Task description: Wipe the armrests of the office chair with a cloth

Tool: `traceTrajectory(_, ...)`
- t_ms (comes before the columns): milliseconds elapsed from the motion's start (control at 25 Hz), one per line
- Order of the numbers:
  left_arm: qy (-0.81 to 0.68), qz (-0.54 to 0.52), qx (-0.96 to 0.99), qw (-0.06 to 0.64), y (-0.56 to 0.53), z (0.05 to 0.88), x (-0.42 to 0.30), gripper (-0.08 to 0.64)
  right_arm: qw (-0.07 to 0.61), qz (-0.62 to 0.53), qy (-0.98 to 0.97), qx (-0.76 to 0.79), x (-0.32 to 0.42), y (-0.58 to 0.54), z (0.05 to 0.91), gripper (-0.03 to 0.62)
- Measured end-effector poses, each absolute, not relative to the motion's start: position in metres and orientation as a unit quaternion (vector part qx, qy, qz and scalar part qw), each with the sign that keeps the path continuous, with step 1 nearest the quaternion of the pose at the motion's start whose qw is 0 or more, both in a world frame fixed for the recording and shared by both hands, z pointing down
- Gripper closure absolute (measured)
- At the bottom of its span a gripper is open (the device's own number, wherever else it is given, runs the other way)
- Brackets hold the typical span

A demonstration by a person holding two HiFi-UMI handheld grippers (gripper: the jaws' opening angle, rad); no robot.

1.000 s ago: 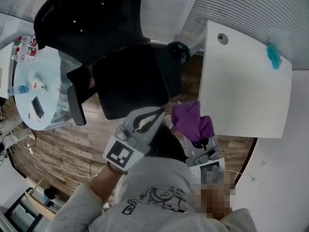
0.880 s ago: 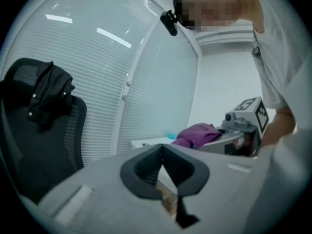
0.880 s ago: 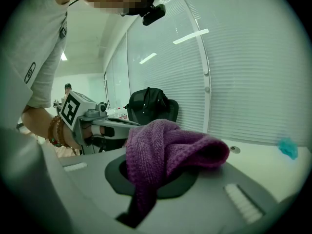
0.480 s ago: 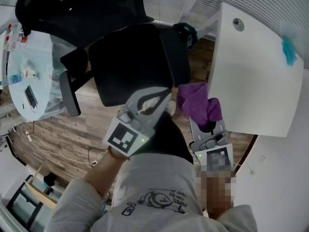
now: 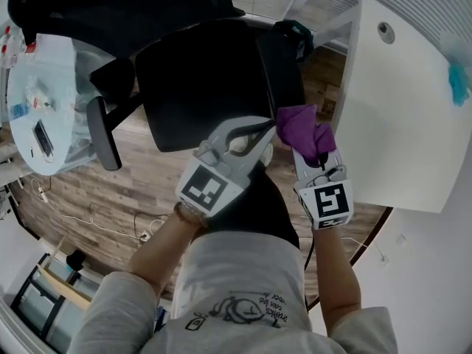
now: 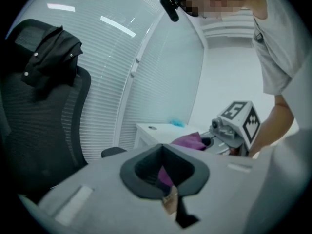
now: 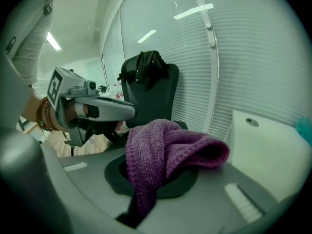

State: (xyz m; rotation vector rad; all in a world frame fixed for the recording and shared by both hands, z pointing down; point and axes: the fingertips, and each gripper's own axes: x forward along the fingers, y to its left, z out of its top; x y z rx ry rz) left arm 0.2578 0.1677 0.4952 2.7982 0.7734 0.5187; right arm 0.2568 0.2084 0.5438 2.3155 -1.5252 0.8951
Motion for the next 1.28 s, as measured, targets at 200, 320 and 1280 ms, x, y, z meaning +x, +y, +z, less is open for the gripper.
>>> traceTrajectory(200, 0.273, 0.186, 0.94, 0.088, 0.167, 0.516, 0.26, 0.557, 0.139, 0.344, -0.52, 0.769, 0.26, 0.207, 0.589, 0.565)
traceTrajectory(320, 0.275, 0.187, 0.939, 0.09, 0.163, 0.521, 0.26, 0.557, 0.15, 0.358, -0.52, 0.761, 0.259, 0.207, 0.607, 0.565)
traceTrajectory(1280, 0.252, 0.183, 0.946, 0.093, 0.129, 0.523, 0.257, 0.557, 0.201, 0.328, -0.556, 0.736, 0.348, 0.12, 0.629, 0.565)
